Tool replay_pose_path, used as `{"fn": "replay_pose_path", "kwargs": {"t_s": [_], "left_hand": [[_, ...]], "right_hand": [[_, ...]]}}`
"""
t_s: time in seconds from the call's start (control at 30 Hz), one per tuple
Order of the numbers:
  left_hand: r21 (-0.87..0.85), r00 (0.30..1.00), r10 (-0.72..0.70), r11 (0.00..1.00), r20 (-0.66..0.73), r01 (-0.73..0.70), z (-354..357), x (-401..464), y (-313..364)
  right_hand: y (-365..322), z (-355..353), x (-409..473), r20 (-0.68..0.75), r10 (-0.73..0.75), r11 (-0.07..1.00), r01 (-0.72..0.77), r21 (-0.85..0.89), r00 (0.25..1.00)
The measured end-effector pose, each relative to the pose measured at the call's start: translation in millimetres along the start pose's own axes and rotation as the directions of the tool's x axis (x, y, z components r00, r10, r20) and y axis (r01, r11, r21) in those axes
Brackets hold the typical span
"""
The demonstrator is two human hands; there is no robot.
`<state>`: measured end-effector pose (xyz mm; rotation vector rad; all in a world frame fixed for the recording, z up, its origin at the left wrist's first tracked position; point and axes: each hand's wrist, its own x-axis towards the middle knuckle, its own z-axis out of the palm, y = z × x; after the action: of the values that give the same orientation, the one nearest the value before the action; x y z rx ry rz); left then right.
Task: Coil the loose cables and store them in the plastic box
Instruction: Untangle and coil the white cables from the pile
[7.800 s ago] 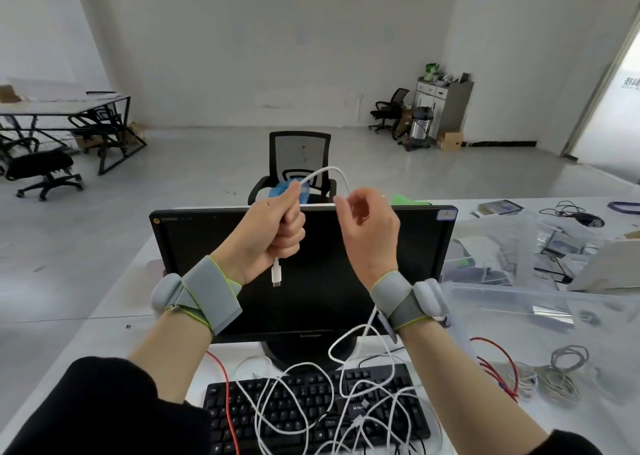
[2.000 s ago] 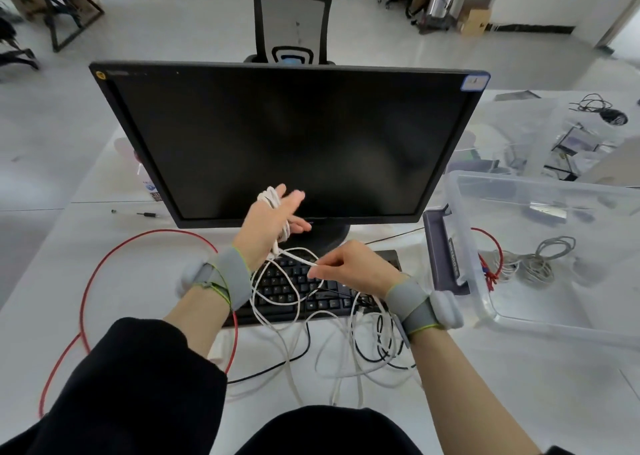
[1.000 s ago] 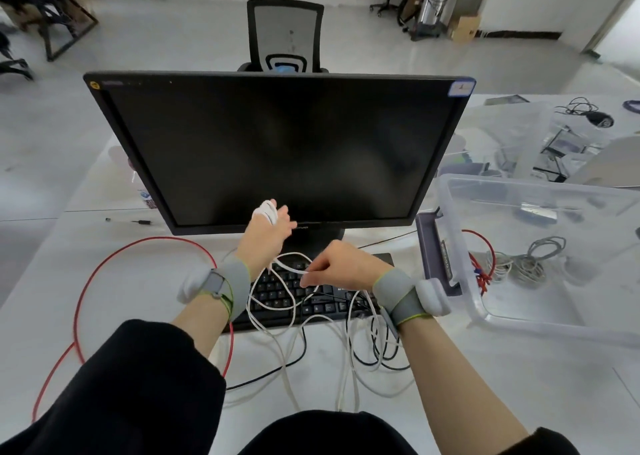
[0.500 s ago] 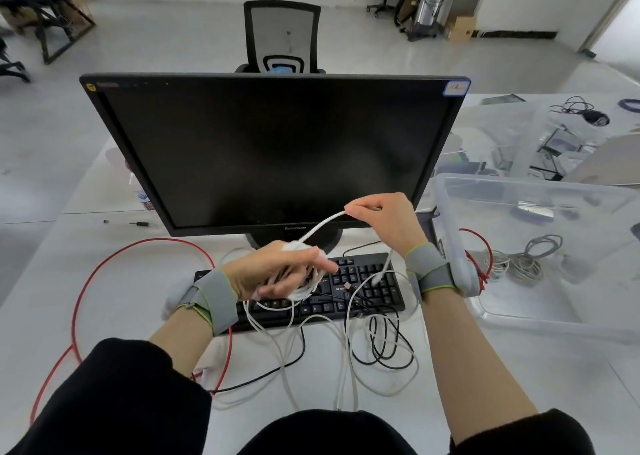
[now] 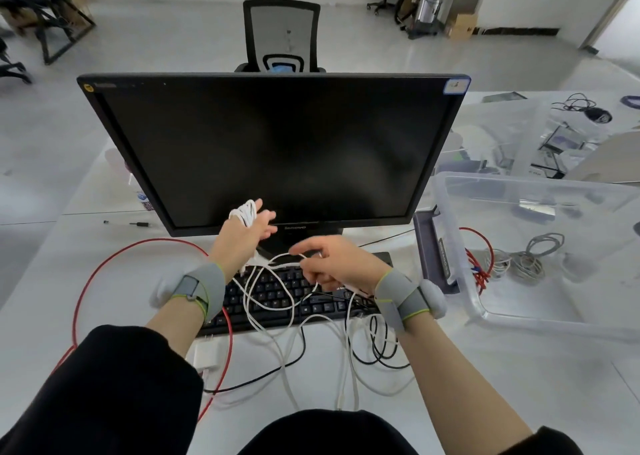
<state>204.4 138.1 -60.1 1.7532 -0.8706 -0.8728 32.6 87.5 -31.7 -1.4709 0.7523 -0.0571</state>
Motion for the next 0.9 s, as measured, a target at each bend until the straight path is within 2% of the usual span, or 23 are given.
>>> {"fn": "replay_pose_path", "kwargs": {"t_s": [0.1,0.2,0.27,0.33,0.43,0.53,0.67,0.8,0.9], "left_hand": [[0.124,0.992,0.022,0.992,0.124,-0.037,4,-11,-11],[0.301,0.988,-0.033,0.953,0.153,-0.015,10,-19,-9],[0.224,0.977,-0.044,0.975,0.210,-0.004,14,-22,-4],[0.113,0.955,-0.026,0.994,0.296,-0.008,20,-25,3],[-0.024,0.919,0.026,1.000,0.392,-0.018,25,-31,11],[-0.199,0.896,0.045,0.979,0.443,0.049,24,-33,14],[-0.351,0.893,0.005,0.920,0.450,0.172,24,-32,15],[-0.442,0.891,-0.019,0.863,0.454,0.244,23,-32,15],[-0.475,0.868,-0.022,0.830,0.496,0.293,21,-34,14]], "right_hand": [[-8,-7,1,0.053,-0.042,0.929,0.020,0.369,0.998],[-8,-11,-2,0.046,-0.064,0.729,0.015,0.685,0.997],[-5,-11,-3,-0.003,-0.092,0.607,0.058,0.793,0.996],[-4,-9,-1,-0.109,-0.084,0.621,0.137,0.771,0.991],[-1,-11,7,-0.363,-0.056,0.734,0.284,0.616,0.930],[4,-17,11,-0.513,0.043,0.816,0.266,0.513,0.857],[9,-16,11,-0.534,0.155,0.823,0.191,0.536,0.831],[12,-13,12,-0.457,0.194,0.763,0.159,0.626,0.868],[15,-11,14,-0.357,0.231,0.755,0.064,0.652,0.905]]}}
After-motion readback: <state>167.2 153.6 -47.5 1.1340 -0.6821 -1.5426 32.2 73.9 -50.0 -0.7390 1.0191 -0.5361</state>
